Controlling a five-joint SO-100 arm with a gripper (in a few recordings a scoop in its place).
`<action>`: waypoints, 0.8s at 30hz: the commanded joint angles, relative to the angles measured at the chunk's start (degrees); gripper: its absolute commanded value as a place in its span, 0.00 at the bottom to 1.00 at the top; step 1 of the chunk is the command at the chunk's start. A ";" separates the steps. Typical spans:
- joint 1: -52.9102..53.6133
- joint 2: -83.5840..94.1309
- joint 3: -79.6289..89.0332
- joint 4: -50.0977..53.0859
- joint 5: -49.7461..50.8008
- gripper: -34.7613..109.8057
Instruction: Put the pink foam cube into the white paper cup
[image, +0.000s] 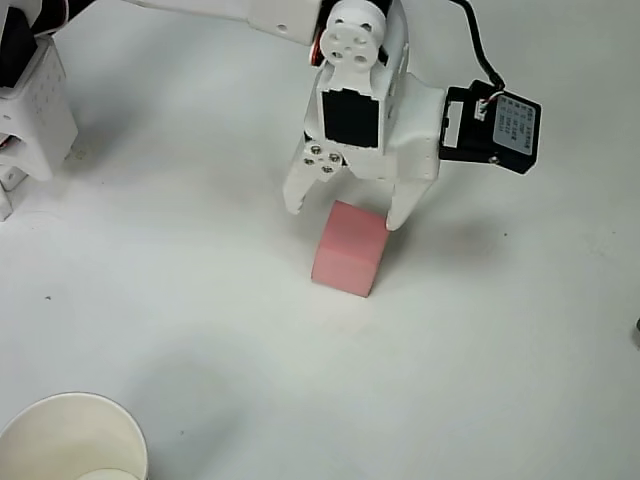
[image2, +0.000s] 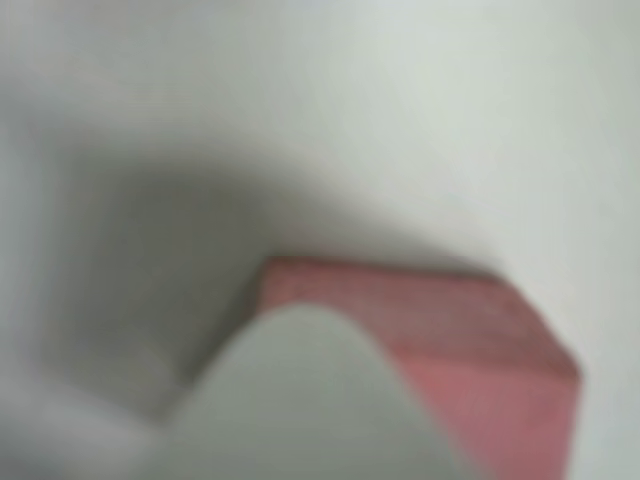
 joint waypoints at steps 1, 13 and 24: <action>-0.26 0.44 -2.29 -0.18 -0.97 0.51; -0.70 1.41 -2.46 -0.18 -1.67 0.51; -1.76 1.67 -10.28 4.57 -1.93 0.51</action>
